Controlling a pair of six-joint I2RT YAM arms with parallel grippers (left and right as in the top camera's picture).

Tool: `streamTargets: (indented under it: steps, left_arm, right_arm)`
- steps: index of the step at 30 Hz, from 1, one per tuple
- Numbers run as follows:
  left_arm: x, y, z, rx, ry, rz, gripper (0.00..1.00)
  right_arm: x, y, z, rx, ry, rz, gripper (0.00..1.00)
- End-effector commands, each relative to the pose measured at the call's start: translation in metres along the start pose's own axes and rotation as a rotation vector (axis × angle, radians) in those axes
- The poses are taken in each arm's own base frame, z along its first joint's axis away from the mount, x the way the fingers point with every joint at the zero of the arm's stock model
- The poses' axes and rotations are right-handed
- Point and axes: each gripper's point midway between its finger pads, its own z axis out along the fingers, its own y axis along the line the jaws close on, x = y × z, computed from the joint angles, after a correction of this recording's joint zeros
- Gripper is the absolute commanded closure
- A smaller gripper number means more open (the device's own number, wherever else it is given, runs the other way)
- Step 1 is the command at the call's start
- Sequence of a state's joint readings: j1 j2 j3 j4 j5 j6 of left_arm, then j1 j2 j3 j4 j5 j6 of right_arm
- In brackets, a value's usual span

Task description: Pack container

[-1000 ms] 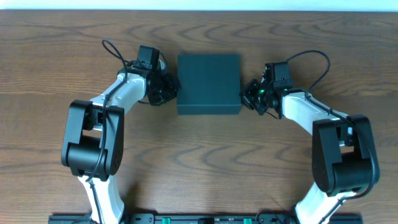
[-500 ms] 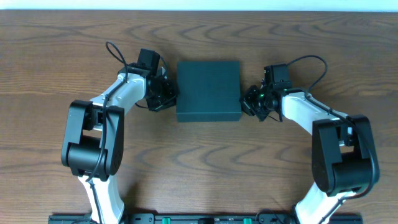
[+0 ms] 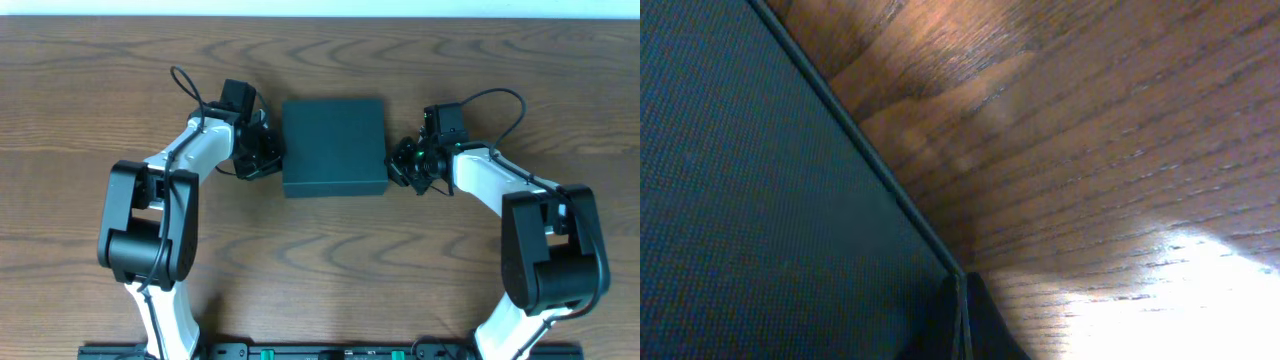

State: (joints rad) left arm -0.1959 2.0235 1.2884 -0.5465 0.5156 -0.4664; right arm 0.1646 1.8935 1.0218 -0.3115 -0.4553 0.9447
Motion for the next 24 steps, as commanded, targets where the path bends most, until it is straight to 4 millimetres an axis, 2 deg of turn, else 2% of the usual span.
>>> streamTargets:
  steps: [1, 5, 8, 10, 13, 15, 18, 20, 24]
  left_arm:
    - [-0.015, 0.017, -0.005, -0.035, -0.037, -0.015, 0.94]
    - [-0.030, 0.038, -0.018, -0.038, -0.073, -0.069, 0.95]
    - [-0.044, 0.055, -0.035, -0.033, -0.111, -0.102, 0.94]
    - [-0.052, 0.064, -0.051, -0.027, -0.148, -0.120, 0.94]
    - [-0.064, 0.072, -0.086, -0.017, -0.226, -0.129, 0.94]
    - [-0.067, 0.069, -0.112, -0.016, -0.278, -0.103, 0.94]
    - [-0.065, 0.063, -0.162, -0.109, -0.376, -0.002, 0.94]
    - [-0.059, 0.048, -0.196, -0.148, -0.438, 0.102, 0.94]
    - [-0.037, 0.008, -0.270, -0.142, -0.555, 0.314, 0.94]
  right_arm:
    - [-0.009, -0.007, -0.002, 0.012, -0.014, -0.029, 0.98]
    - [-0.031, -0.021, -0.013, 0.021, -0.054, -0.048, 0.99]
    - [-0.054, -0.030, -0.030, 0.009, -0.104, -0.073, 0.98]
    - [-0.069, -0.036, -0.045, -0.003, -0.144, -0.066, 0.99]
    - [-0.090, -0.040, -0.076, -0.049, -0.202, -0.046, 0.98]
    - [-0.093, -0.036, -0.095, -0.063, -0.219, -0.069, 0.99]
    - [-0.089, -0.022, -0.136, 0.034, -0.289, -0.243, 0.98]
    - [-0.083, -0.008, -0.164, 0.106, -0.344, -0.367, 0.98]
    - [-0.054, 0.036, -0.226, 0.089, -0.401, -0.602, 0.98]
